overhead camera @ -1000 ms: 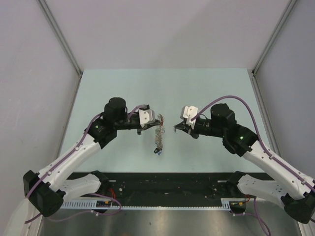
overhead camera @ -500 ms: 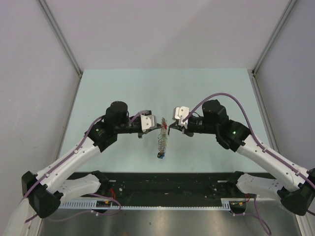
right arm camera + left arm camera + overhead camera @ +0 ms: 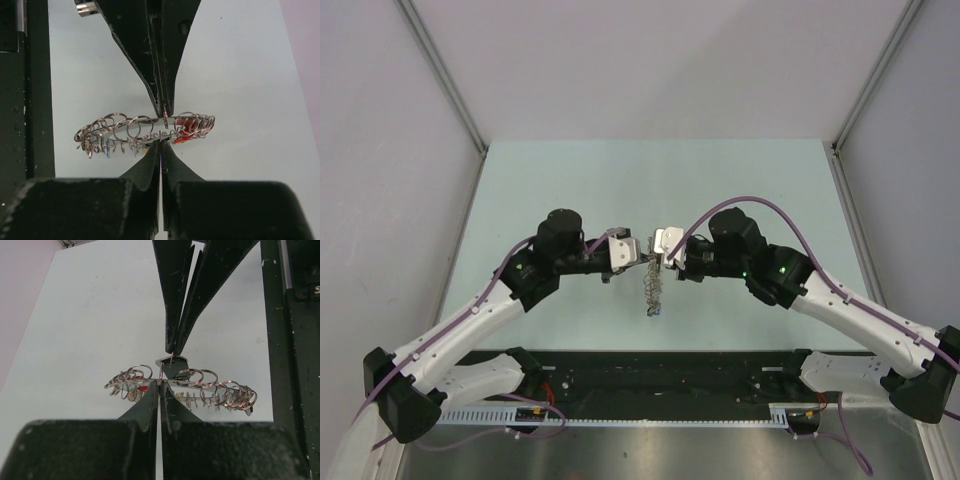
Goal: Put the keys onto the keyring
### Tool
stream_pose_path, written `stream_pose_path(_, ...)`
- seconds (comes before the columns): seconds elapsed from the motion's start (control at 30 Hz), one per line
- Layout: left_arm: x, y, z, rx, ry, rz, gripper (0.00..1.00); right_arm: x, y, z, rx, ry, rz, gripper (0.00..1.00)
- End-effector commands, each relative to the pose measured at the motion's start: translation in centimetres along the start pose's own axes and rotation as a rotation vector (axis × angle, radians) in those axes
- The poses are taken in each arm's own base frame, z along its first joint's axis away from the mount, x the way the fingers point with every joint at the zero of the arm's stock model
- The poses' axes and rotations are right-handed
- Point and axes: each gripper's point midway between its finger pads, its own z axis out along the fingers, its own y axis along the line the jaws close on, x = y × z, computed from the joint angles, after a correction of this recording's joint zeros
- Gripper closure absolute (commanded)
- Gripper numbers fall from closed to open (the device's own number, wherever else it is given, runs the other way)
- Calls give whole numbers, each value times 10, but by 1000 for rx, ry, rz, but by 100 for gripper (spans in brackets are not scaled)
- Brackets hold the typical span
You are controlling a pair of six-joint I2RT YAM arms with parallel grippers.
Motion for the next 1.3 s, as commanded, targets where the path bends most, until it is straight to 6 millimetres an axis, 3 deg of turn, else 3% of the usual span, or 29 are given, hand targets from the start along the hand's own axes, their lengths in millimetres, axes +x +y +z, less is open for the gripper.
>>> stream_pose_path(0.0, -27, 7, -7, -36, -79, 97, 100, -12, -16, -7, 68, 3, -27, 100)
stream_pose_path(0.57, -29, 6, -8, -35, -87, 100, 100, -28, -14, -7, 44, -68, -42, 100)
stream_pose_path(1.27, -30, 6, -8, -32, -94, 99, 99, -26, -18, -8, 60, -65, -29, 100)
